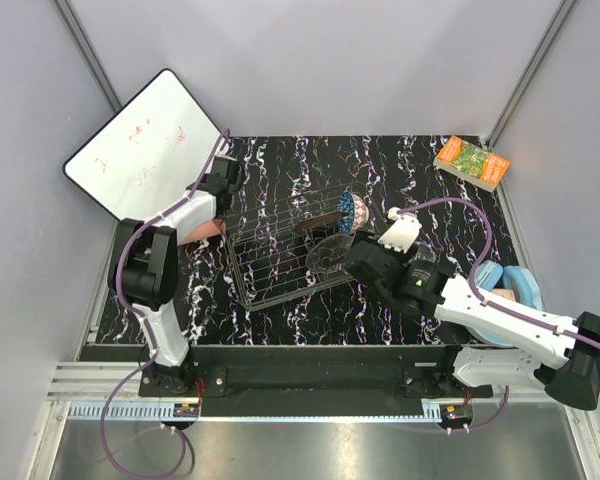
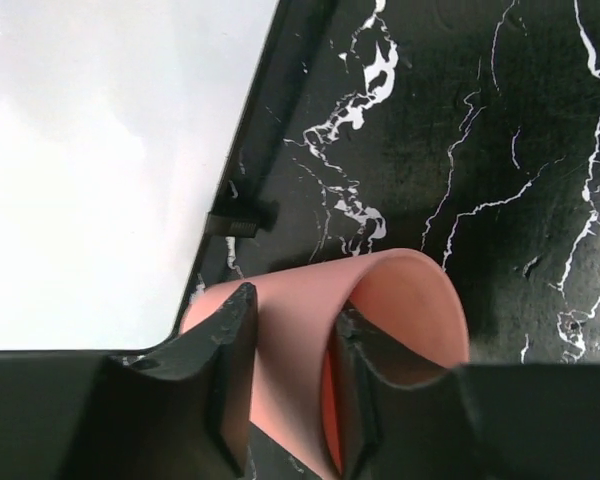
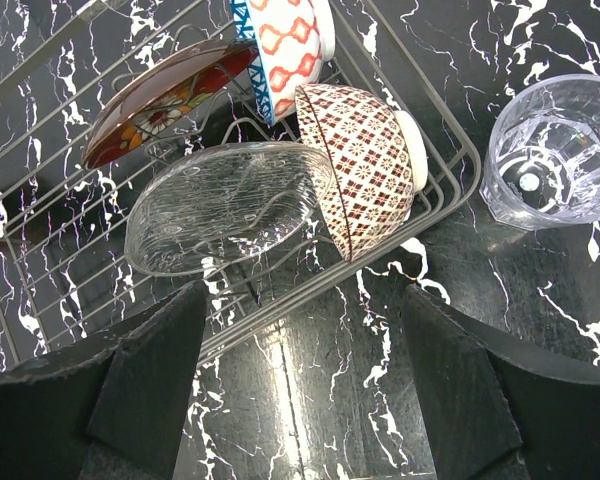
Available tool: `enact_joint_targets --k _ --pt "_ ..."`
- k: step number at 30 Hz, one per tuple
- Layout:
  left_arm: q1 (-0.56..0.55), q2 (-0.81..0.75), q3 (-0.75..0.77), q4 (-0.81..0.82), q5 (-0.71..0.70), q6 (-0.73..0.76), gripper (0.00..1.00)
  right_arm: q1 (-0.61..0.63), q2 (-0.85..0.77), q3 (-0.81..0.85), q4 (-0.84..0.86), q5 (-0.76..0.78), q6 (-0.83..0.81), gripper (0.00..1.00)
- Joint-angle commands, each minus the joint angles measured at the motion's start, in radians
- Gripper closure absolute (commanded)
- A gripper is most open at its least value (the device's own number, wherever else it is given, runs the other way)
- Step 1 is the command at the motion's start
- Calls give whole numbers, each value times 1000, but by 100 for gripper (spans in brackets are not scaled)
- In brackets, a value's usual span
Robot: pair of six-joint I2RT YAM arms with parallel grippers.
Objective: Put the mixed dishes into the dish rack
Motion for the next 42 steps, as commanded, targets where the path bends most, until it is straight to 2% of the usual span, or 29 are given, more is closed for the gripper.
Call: enact_joint_targets --k 1,2,4,5,13,16,20,24,27,32,34,36,40,41,42 --pt "-26 -66 54 -44 83 -48 78 8 -4 -10 20 19 36 14" --pt "-29 -73 64 -50 91 -52 90 6 -4 -11 20 16 39 14" --pt "-37 -92 90 -69 108 -55 99 6 -4 -14 20 19 38 14" --pt "-39 -98 99 -74 113 -60 100 8 -4 -16 19 22 39 14" --pt "-39 -145 208 -118 116 -32 100 6 24 -2 23 -9 -7 18" --pt "-39 -196 255 -132 132 -8 100 6 28 0 20 -3 -34 20" --pt "-39 -337 308 -155 186 38 100 6 -1 -11 20 37 -62 19" --pt "-39 -464 354 -225 353 60 100 6 -16 -20 32 48 -97 19" --pt "-40 -547 355 -305 541 54 100 6 -15 -26 42 -9 -116 19" --pt "-39 -639 332 -498 830 67 100 29 -28 -59 158 -216 -287 29" --pt "-39 -659 294 -543 971 78 100 88 -28 -60 199 -282 -382 34" --pt "-39 -685 228 -575 1039 83 100 130 1 -39 207 -320 -425 37" --pt "-37 -702 188 -571 1001 83 100 221 125 16 226 -446 -491 51" --pt "-31 -701 203 -568 995 81 100 248 189 44 229 -461 -499 59" --pt "-26 -701 219 -564 993 77 100 262 223 58 230 -483 -511 63"
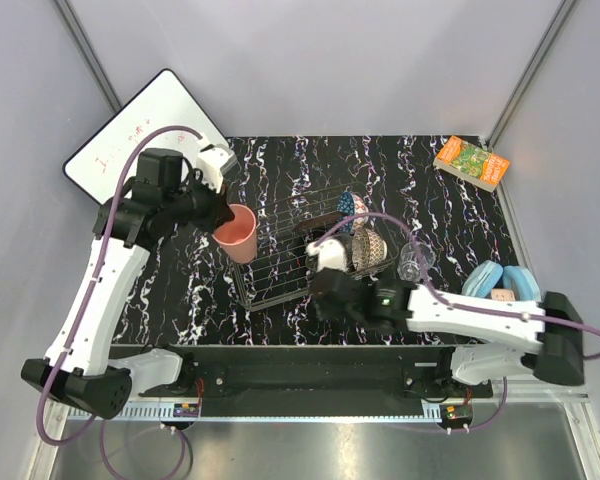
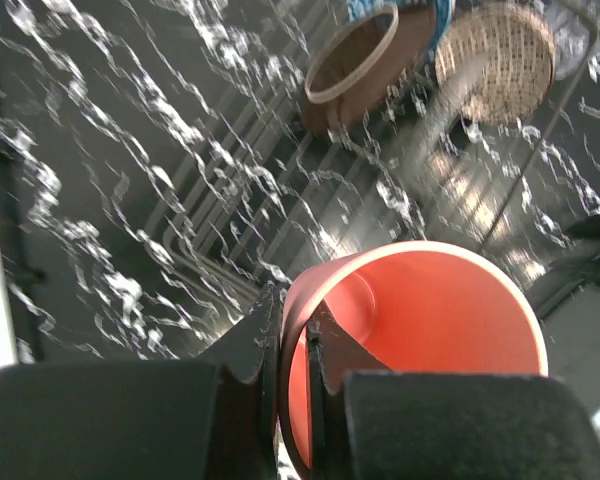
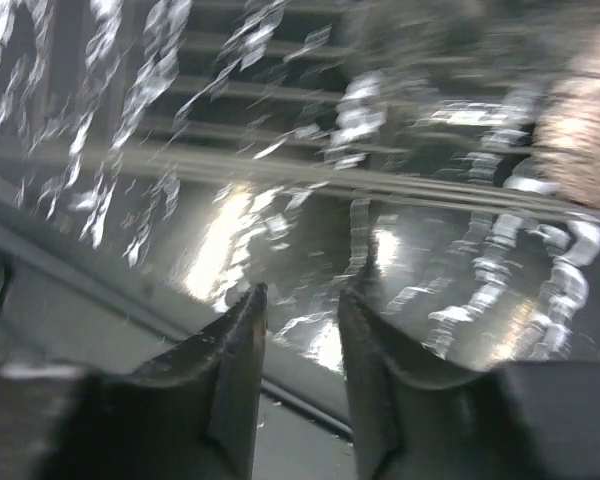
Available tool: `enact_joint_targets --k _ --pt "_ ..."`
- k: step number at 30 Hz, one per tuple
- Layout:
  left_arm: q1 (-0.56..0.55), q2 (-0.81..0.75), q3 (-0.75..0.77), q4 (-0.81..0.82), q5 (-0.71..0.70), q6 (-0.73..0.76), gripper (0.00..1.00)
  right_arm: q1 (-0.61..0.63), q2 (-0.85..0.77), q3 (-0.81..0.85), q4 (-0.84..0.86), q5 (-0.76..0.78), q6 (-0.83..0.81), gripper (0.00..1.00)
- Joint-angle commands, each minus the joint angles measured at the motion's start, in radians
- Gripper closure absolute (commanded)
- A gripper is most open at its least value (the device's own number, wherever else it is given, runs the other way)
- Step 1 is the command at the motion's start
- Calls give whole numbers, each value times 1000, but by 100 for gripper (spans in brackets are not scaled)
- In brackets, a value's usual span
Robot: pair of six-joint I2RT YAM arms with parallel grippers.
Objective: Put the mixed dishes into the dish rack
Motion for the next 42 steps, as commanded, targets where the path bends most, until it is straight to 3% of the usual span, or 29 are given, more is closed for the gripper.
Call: enact_joint_targets --k 1,5,13,20,28,33,36,40,42 --pt "18 -10 53 10 68 -1 100 75 164 96 73 -150 -109 66" --pt "48 5 155 15 50 -15 100 81 322 162 163 -234 -149 76" --pt "116 -7 191 19 56 -35 100 80 566 343 268 -280 -249 79" --pt "145 -30 165 28 62 -40 100 63 753 515 295 -274 -298 77" --pt "170 -29 125 61 70 -51 100 -46 816 620 309 -282 -323 68" --pt "194 -18 126 71 85 -63 100 -102 694 662 188 -260 -358 48" --pt "203 -19 117 73 88 -60 100 -142 499 600 124 -250 -340 39" --pt "205 -19 102 74 108 -70 100 -223 208 433 84 -241 -292 34" --pt "205 -10 102 76 122 -84 100 -256 139 380 64 -170 -283 34"
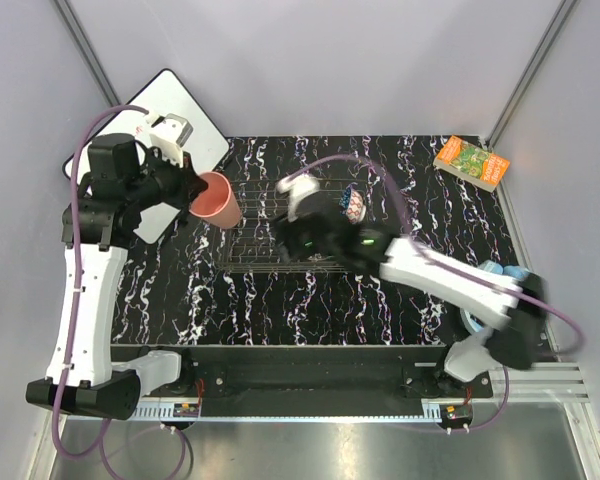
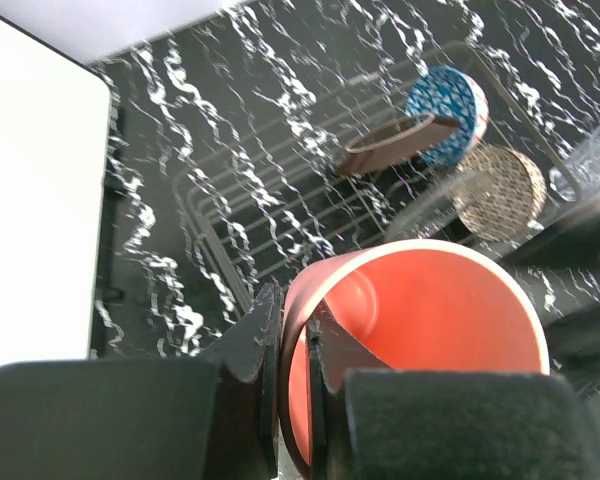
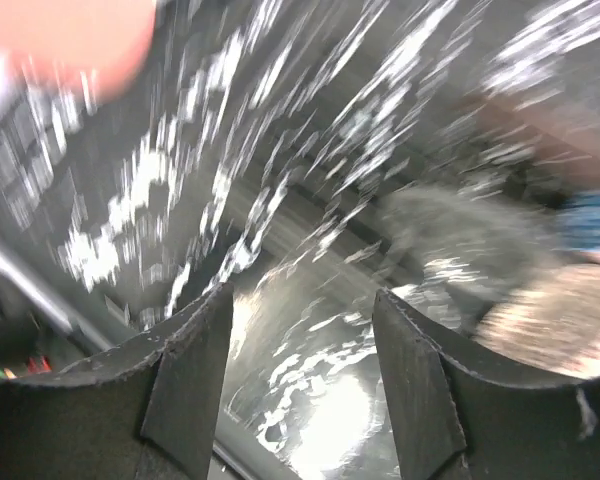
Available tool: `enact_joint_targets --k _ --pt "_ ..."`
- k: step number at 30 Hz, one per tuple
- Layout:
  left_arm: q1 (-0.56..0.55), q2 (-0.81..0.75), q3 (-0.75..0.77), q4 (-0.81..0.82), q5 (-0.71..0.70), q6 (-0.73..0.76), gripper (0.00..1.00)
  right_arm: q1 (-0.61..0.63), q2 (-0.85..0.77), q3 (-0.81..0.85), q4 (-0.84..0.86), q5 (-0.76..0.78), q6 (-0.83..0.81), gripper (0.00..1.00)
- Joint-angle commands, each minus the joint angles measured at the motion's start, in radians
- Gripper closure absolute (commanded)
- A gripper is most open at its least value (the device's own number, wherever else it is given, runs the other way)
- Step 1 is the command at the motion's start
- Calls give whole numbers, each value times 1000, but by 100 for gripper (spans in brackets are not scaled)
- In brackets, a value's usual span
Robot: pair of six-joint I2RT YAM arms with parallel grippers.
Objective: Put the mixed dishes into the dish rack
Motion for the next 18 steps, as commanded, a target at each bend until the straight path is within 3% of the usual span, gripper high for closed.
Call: enact_joint_targets --k 1,6,11,14,15,18 --pt "2 3 -6 13 67 -32 100 -109 -275 -127 -43 125 35 34" --pt "2 9 -20 12 95 -43 100 -235 -329 -245 -56 197 64 38" --pt "2 14 -47 13 158 -63 100 -335 -268 -267 -54 145 100 38" --pt "2 11 -55 25 217 -95 100 -335 -274 -239 -19 22 151 27" --pt "2 11 -58 31 243 -107 100 -335 -294 -239 4 -22 171 17" --pt "2 2 -72 102 357 -180 100 -337 -381 -305 165 -241 281 1"
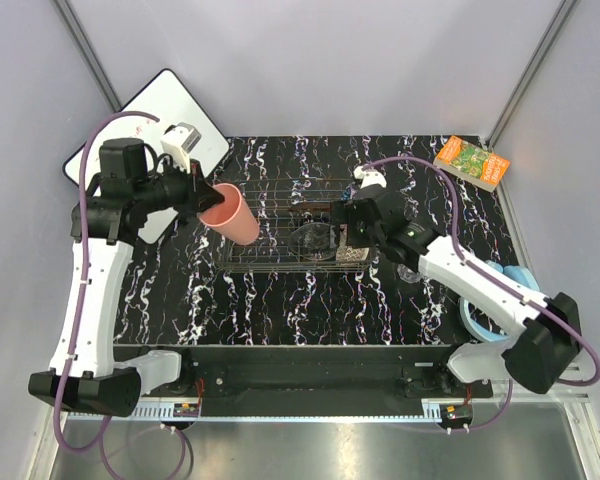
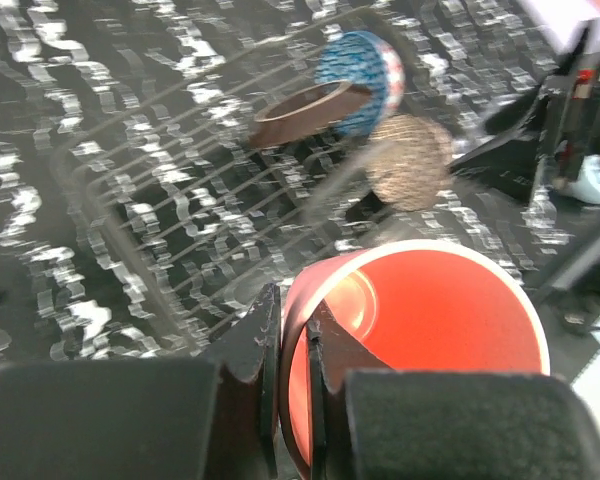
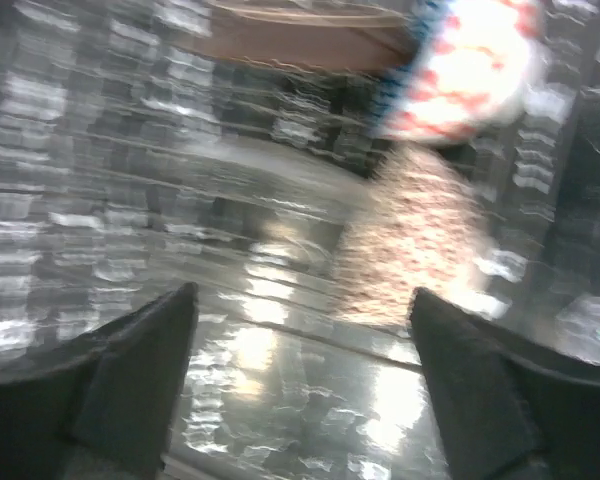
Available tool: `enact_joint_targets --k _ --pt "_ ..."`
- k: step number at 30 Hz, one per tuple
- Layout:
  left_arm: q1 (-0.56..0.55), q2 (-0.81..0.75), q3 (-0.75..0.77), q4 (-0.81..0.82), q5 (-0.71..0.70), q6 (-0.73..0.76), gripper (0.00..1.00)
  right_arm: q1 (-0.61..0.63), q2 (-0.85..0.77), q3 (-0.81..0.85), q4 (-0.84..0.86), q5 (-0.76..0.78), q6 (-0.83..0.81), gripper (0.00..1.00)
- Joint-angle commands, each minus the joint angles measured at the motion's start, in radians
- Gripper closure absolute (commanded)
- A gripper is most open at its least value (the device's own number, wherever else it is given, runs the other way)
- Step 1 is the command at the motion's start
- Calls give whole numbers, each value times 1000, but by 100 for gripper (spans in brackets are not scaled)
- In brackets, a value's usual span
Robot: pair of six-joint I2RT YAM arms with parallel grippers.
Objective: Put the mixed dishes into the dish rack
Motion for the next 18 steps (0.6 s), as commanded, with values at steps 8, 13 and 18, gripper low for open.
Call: enact_joint_targets --k 8,13,18 --pt "17 7 -275 1128 615 -1011 100 0 -297 -383 976 -551 540 0" --pt "17 150 -492 2103 593 -1827 100 0 -260 -486 1224 -588 664 0" --pt "25 153 -533 2060 587 -1813 100 0 -241 -561 1453 -565 736 0"
